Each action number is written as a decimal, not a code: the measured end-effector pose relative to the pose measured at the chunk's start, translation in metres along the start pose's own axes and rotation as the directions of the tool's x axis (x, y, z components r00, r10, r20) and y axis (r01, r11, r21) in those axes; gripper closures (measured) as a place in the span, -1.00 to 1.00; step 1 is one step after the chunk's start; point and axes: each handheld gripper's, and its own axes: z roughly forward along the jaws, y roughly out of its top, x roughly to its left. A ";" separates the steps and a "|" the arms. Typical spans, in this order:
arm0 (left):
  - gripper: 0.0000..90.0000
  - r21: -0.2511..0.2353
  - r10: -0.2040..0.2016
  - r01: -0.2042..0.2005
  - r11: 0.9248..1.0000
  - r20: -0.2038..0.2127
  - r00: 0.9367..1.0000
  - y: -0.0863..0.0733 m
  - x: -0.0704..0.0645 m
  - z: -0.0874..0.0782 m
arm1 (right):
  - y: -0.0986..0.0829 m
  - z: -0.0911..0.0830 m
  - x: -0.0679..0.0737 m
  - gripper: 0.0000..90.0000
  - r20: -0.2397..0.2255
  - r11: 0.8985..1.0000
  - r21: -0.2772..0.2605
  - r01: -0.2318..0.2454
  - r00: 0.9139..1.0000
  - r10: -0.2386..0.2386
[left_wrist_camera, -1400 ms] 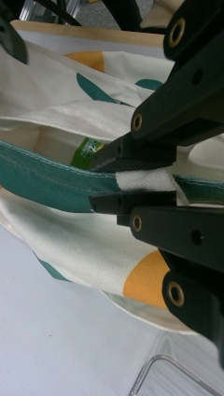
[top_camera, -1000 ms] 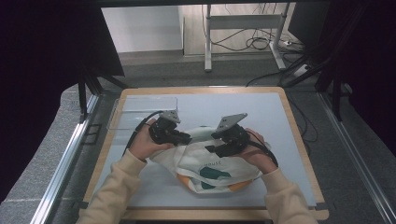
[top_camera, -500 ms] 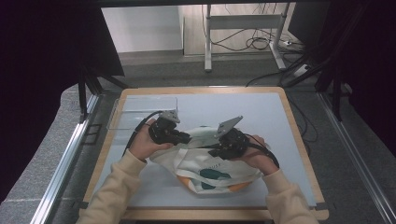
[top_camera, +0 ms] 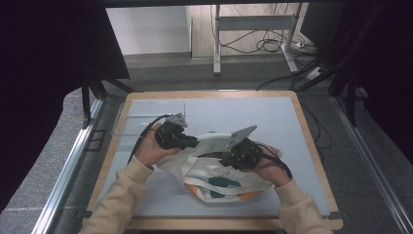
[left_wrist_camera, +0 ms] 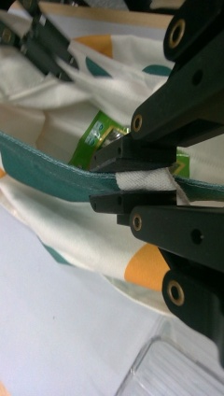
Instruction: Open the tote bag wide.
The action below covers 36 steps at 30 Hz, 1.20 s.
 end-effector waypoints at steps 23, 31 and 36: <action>0.82 -0.036 -0.072 0.069 0.997 -0.107 0.992 0.017 0.035 0.011 | -0.025 -0.010 0.050 0.93 -0.051 0.999 -0.048 0.001 0.999 -0.003; 0.83 -0.042 -0.087 0.081 0.996 -0.137 0.987 0.021 0.040 0.012 | -0.030 -0.006 0.061 0.93 -0.086 0.999 -0.033 0.008 0.996 -0.011; 0.83 -0.046 -0.102 0.096 0.994 -0.152 0.983 0.025 0.047 0.012 | -0.037 0.003 0.069 0.92 -0.118 1.000 -0.003 0.008 0.993 -0.009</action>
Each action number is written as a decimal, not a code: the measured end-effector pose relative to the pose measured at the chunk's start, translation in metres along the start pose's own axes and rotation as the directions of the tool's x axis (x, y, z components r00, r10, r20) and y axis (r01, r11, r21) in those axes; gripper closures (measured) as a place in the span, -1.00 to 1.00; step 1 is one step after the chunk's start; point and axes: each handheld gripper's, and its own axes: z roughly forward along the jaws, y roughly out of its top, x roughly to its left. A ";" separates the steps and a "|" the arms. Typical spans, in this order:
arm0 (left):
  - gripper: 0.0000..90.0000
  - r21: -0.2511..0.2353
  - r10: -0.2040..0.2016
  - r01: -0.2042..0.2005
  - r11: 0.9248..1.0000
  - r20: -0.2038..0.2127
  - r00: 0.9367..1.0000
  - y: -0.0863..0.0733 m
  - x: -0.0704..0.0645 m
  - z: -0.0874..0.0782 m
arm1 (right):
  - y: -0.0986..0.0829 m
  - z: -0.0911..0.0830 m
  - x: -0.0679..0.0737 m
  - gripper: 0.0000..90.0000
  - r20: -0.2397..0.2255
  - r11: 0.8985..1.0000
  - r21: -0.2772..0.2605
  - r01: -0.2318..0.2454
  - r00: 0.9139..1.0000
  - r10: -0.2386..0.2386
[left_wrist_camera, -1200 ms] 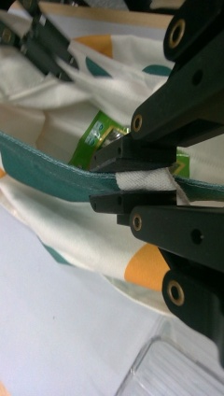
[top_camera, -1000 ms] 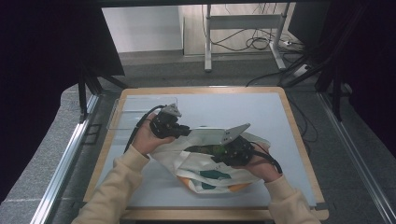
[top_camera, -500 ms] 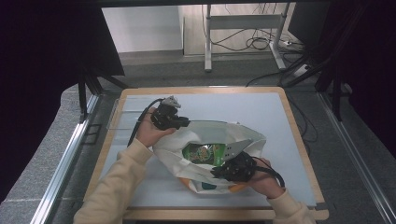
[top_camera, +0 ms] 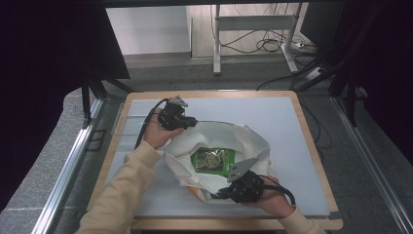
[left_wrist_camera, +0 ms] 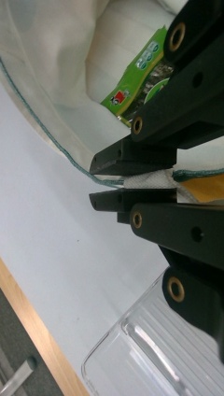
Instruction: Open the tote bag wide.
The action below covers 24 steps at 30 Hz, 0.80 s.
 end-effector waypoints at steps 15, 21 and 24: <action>0.83 -0.006 -0.040 0.040 0.999 0.000 0.999 -0.001 0.011 0.004 | -0.016 0.025 -0.001 0.92 -0.031 0.996 0.080 -0.031 0.999 0.034; 0.83 -0.010 -0.049 0.049 0.999 0.012 0.999 -0.003 0.011 0.004 | -0.016 0.026 0.001 0.91 -0.036 0.996 0.083 -0.028 0.999 0.031; 0.82 -0.013 -0.048 0.049 0.999 0.016 0.999 -0.004 0.009 0.004 | -0.017 0.025 -0.001 0.89 -0.042 0.996 0.080 -0.028 0.999 0.032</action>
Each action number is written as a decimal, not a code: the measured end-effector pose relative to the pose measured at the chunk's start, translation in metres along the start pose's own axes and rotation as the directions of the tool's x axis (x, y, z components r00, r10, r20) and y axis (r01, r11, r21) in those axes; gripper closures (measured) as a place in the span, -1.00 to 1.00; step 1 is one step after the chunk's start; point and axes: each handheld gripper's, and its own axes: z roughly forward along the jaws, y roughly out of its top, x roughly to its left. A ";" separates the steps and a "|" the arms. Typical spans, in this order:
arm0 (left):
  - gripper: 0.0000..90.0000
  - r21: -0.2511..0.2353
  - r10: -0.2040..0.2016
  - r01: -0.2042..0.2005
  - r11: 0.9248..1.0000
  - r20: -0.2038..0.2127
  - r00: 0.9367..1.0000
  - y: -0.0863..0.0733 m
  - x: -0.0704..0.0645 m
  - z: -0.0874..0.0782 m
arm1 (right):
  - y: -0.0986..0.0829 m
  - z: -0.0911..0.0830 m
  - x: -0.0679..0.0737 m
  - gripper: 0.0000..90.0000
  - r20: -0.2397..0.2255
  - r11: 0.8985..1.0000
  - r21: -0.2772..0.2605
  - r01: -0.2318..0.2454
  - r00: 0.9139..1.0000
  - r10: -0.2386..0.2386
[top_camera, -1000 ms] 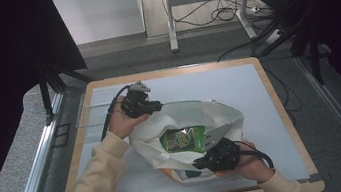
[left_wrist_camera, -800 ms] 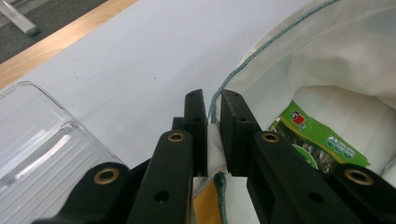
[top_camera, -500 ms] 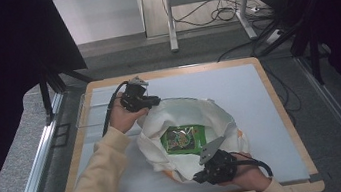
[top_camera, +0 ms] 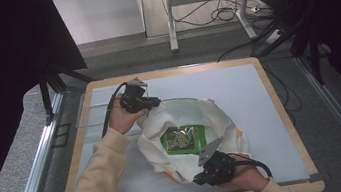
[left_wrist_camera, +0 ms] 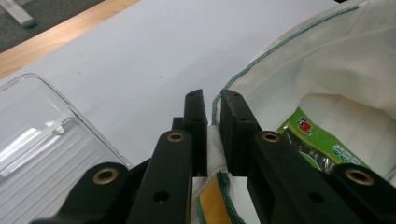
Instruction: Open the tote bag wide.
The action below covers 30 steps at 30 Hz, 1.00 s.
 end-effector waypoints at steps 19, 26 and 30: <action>0.04 0.083 0.070 -0.074 0.994 0.050 0.996 -0.005 -0.016 -0.006 | 0.003 -0.004 0.000 0.58 0.006 1.000 -0.010 0.001 1.000 -0.001; 0.67 0.133 0.073 -0.079 0.988 0.053 0.996 -0.008 -0.013 0.005 | 0.004 -0.007 0.001 0.70 0.021 1.000 -0.022 0.007 1.000 -0.007; 0.79 0.116 0.092 -0.094 0.989 0.022 0.995 -0.007 -0.015 0.005 | 0.004 -0.009 0.001 0.87 0.043 1.000 -0.025 0.018 0.999 -0.017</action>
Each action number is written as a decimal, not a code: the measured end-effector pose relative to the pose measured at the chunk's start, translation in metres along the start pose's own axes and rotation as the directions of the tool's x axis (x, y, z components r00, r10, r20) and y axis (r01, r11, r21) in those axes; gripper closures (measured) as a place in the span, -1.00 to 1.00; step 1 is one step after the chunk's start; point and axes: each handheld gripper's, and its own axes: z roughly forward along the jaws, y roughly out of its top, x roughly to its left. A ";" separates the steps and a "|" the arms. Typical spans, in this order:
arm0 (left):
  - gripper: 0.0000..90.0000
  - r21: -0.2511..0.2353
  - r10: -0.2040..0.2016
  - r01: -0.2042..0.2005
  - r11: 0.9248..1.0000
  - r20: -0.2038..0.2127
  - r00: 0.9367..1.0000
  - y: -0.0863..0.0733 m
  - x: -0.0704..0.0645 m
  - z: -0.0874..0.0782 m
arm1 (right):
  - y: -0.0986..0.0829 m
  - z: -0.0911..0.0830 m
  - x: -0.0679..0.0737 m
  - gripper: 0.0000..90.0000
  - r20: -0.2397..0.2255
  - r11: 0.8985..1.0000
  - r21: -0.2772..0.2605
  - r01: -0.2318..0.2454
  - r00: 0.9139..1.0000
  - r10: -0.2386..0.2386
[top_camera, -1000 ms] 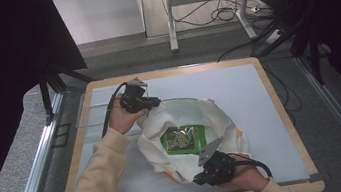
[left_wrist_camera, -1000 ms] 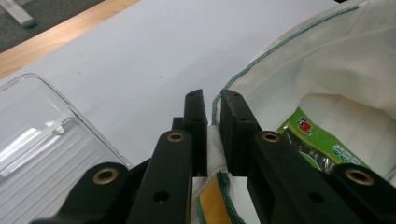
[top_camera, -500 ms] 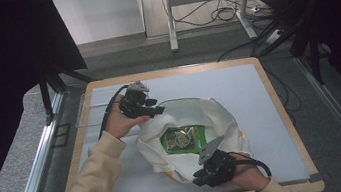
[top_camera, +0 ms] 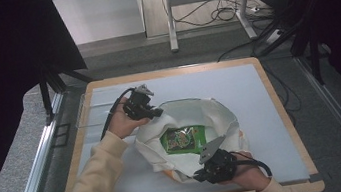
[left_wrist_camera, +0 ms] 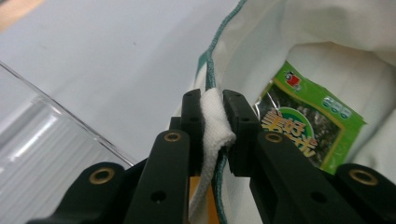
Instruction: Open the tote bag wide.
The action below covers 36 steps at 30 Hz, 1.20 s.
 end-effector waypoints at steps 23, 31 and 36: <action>0.80 -0.063 -0.031 0.028 0.998 -0.056 0.998 0.005 0.004 -0.002 | -0.002 0.004 0.001 0.87 -0.015 1.000 0.027 0.013 1.000 -0.012; 0.43 -0.109 -0.020 0.017 0.994 -0.027 0.999 0.001 0.000 -0.008 | -0.001 0.003 0.002 0.60 -0.013 1.000 0.021 0.021 1.000 -0.021; 0.12 -0.133 -0.008 0.006 0.991 -0.020 1.000 0.000 -0.005 -0.020 | 0.001 -0.003 0.002 0.41 -0.003 1.000 -0.020 0.005 1.000 -0.005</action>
